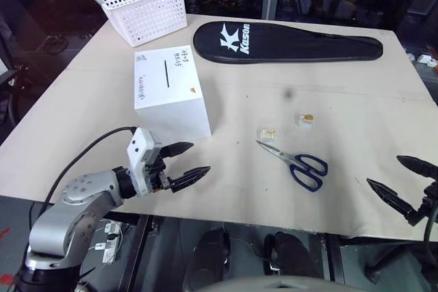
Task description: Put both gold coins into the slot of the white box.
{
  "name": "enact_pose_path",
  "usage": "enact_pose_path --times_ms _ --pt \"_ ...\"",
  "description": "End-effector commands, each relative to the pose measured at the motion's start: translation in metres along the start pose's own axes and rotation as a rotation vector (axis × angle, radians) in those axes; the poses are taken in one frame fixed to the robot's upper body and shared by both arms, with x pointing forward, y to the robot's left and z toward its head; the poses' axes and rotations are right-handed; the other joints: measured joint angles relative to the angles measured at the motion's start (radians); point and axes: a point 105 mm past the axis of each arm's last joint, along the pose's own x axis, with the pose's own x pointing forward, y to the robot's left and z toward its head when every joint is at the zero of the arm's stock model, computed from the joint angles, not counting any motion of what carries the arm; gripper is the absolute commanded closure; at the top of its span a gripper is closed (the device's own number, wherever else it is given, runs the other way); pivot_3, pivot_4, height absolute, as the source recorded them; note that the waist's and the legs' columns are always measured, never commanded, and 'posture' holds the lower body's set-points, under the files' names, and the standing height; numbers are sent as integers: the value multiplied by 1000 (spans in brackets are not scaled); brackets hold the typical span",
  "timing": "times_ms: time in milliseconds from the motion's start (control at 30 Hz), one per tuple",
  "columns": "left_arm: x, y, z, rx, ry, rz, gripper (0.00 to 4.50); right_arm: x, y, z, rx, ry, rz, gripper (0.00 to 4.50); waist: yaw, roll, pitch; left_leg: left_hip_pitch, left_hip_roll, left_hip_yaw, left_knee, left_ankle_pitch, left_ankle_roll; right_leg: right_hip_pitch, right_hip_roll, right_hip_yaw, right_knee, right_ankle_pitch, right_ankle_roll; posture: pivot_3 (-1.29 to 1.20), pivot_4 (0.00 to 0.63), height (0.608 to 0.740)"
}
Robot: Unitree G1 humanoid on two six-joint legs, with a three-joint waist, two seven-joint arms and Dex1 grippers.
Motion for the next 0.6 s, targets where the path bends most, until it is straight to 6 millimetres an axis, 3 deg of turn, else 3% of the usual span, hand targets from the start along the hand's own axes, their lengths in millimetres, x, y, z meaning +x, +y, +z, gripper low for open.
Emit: enact_pose_path --times_ms 33,100,267,400,467,533,600 --pt "-2 -5 14 67 -45 -41 37 14 -3 16 -13 -63 9 0 0 0 0 0 0 0 0 0 0 0 0 0 0 0 0 0 150 740" --pt "5 -15 22 95 -87 -107 37 46 1 31 -3 -89 43 0 -16 -1 0 0 0 1 0 0 0 0 1 0 0 0 -1 0 150 740" --pt "12 -31 31 125 -125 -188 37 95 4 49 59 -77 95 0 -19 0 0 0 1 1 0 3 4 -1 -1 -4 1 0 -2 0 150 740" --pt "20 -43 40 168 -139 -235 37 128 -1 46 70 19 111 0 -12 1 1 -4 0 2 0 3 5 -3 0 -4 0 1 -2 0 150 740" --pt "25 -46 47 176 -157 -246 0 141 -5 46 60 49 124 405 -6 1 1 -5 -1 2 0 3 5 -3 1 -4 0 1 -2 0 150 740" --pt "27 -49 52 185 -166 -257 0 154 -11 45 29 77 124 1090 -2 1 1 -5 -1 2 0 3 5 -4 3 -4 1 1 -1 0 150 740" --pt "28 -50 55 193 -168 -255 0 164 -18 45 5 101 114 1090 -2 1 1 -4 -2 4 0 3 5 -4 5 -4 1 2 0 0 150 740"
